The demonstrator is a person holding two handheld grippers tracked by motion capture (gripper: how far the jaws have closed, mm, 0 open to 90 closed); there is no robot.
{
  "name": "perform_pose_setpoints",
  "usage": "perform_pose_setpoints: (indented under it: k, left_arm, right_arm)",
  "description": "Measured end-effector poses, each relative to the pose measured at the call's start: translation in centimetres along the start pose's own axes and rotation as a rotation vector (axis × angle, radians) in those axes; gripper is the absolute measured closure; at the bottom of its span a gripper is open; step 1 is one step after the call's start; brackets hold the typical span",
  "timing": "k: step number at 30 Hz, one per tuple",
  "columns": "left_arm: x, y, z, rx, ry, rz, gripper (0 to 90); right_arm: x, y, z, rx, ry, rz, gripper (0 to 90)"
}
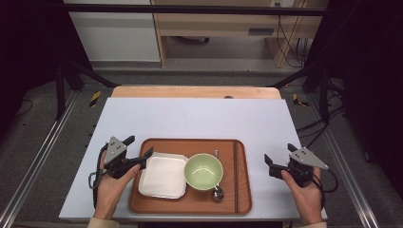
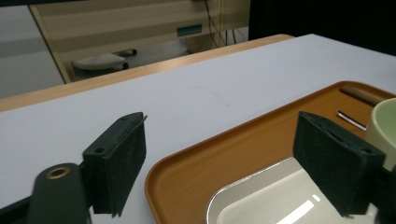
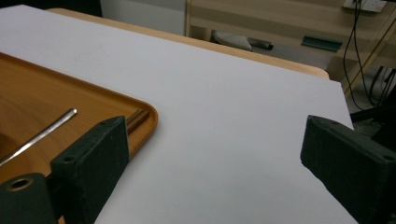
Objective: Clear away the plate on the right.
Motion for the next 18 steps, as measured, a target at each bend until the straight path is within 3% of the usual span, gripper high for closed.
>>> perform_pose_setpoints:
  k: [4,10,18]
  left_arm:
    - [0.1,-0.3,0.2,-0.003,0.039,-0.053,11.2]
    - [0.0,-0.2,0.8,-0.025,0.097,-0.124,6.6]
    - [-0.3,0.7,1.0,-0.06,0.113,-0.184,5.6]
  right_arm:
    - [-0.1,-0.3,0.2,-0.036,0.035,0.033,9.6]
    - [-0.5,-0.9,0.9,-0.034,0.113,0.078,10.1]
    - [-1.2,-3.3,2.2,0.015,0.152,0.149,7.8]
Point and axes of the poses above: each handheld gripper's, and its own axes: x roughly backward along the jaws, z roughly out of its top, y roughly to its right, the point moved 4 cm from there along -x, roughly forward along the jaws, and after that the axes turned 2 degrees about x, right-handed, at the moved point
